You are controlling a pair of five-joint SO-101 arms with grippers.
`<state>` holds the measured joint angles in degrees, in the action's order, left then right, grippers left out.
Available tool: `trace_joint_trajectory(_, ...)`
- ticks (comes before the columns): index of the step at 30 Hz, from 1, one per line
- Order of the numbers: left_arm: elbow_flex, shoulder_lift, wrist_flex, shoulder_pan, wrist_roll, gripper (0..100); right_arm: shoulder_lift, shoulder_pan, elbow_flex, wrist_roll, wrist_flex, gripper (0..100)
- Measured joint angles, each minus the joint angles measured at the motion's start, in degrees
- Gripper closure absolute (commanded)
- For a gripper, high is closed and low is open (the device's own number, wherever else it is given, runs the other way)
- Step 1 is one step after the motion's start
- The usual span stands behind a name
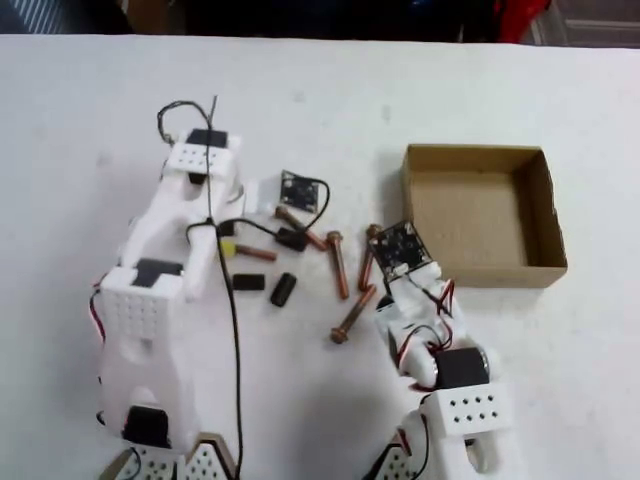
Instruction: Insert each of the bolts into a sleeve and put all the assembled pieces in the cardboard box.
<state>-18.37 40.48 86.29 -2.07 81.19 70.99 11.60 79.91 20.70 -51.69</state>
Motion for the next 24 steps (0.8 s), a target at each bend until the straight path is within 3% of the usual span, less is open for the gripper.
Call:
trace_joint_trajectory(9, -10.55, 6.86, 9.58, 0.0, 0.09, 87, 0.0, 0.0, 0.0, 0.0, 0.0, 98.1)
trace_joint_trajectory(20, -13.71, 10.11, 10.73, -0.18, -0.44, 87, 0.0, 0.0, 0.0, 0.0, 0.0, 98.1)
trace_joint_trajectory(24, -13.71, 10.11, 10.73, 0.0, -0.44, 96, 0.0, 0.0, 0.0, 0.0, 0.0, 98.1)
